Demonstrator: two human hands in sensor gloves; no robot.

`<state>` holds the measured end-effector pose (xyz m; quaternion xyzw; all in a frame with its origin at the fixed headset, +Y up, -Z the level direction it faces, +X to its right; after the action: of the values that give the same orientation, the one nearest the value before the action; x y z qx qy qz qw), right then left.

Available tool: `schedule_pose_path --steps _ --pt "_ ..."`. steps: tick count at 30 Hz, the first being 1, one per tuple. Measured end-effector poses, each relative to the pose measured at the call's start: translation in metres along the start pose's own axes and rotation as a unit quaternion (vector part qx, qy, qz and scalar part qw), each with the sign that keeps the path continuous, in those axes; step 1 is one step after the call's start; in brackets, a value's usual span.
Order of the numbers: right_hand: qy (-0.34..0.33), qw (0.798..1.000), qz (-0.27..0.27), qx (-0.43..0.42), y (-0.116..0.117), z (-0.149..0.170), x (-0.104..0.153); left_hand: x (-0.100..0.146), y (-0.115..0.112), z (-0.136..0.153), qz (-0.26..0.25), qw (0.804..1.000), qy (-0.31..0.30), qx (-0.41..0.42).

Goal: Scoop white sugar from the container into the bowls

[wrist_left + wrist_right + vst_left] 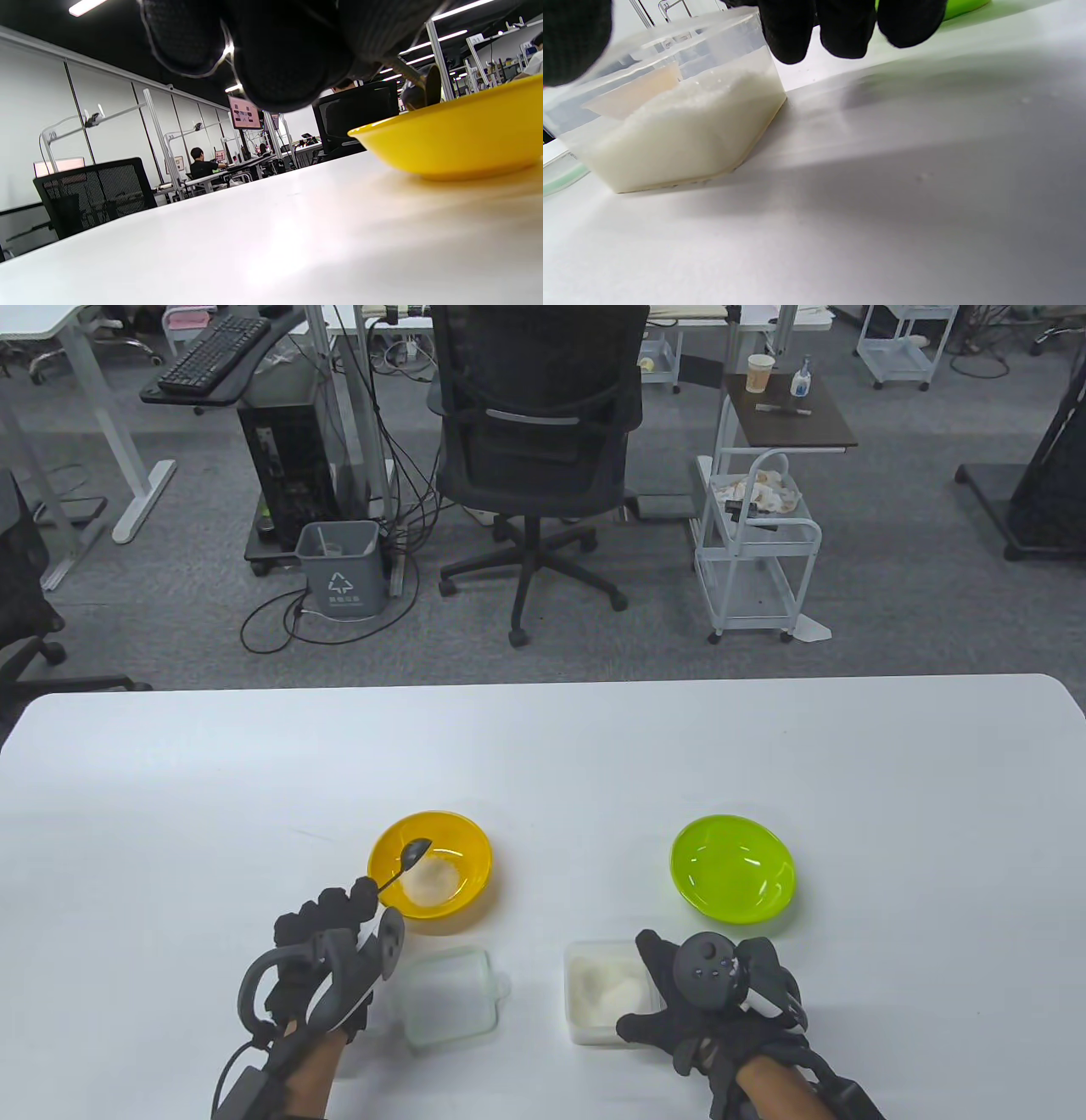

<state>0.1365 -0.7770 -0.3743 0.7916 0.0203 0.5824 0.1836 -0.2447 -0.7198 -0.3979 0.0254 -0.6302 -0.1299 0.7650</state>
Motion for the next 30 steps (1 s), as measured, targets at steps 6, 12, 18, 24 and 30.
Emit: schedule_pose_path --steps 6,12,18,24,30 --pt "0.0 1.0 -0.001 -0.002 0.0 0.0 0.0 0.008 0.013 -0.018 -0.001 0.998 -0.037 0.053" --pt "0.001 1.0 -0.001 -0.003 0.0 0.0 0.0 0.027 0.034 -0.05 -0.015 0.991 -0.099 0.093" --pt "0.001 1.0 -0.001 -0.003 0.001 0.001 0.0 0.051 0.048 -0.083 -0.026 0.976 -0.185 0.113" --pt "0.001 1.0 -0.001 -0.005 0.001 0.001 0.0 0.073 0.06 -0.106 -0.041 0.958 -0.255 0.123" --pt "0.002 1.0 0.0 -0.002 0.0 0.001 0.0 0.09 0.057 -0.129 -0.044 0.95 -0.301 0.077"
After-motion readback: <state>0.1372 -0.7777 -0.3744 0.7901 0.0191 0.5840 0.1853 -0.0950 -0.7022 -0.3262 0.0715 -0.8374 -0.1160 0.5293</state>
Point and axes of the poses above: the tracker on the back of each hand, its own z axis roughly to the little-finger side, its own x axis roughly from the fingertips to the wrist, y = z × x, the point moved 5 cm from there along -x, roughly from the wrist to the fingertips, and after that the axes turned 7 degrees about x, right-handed, at the moved point
